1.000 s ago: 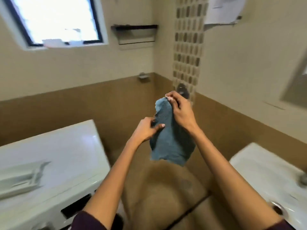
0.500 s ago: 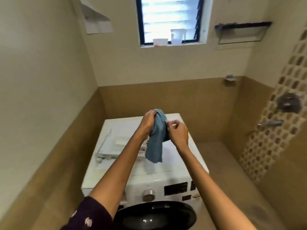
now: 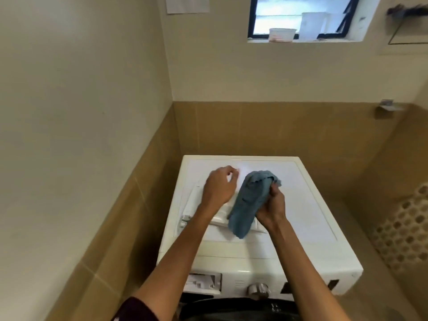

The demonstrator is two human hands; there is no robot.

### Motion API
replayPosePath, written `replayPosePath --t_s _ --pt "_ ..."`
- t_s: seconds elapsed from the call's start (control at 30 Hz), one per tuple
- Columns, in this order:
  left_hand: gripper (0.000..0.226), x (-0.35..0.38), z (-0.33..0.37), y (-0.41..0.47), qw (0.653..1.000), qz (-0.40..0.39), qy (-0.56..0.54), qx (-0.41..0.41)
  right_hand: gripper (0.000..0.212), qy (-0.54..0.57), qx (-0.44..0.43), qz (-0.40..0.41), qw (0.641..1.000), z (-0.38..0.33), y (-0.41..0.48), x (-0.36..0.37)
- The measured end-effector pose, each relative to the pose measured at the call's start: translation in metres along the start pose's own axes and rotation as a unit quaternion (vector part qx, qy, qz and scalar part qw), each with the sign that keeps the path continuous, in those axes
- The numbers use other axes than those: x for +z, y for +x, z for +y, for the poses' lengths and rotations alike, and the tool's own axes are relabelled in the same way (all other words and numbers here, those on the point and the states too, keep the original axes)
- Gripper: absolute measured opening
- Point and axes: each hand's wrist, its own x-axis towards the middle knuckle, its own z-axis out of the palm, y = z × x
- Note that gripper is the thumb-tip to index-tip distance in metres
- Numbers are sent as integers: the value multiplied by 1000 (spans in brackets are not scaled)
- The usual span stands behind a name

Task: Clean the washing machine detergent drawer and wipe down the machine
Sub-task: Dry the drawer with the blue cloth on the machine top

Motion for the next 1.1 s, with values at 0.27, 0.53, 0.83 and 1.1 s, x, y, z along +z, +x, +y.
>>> replayPosePath --t_s 0.27,0.53,0.83,1.1 --pt "76 11 -120 69 929 -131 66 -340 36 -479 -99 25 872 45 74 0" --pt "73 35 -154 67 935 -100 -7 -339 41 -757 -176 -64 626 126 113 -13" --pt "77 40 -161 70 926 -120 -20 -358 24 -779 -242 -233 530 103 109 -22" --pt "84 38 -163 68 928 -116 -44 -351 30 -746 -208 -191 603 134 81 -13"
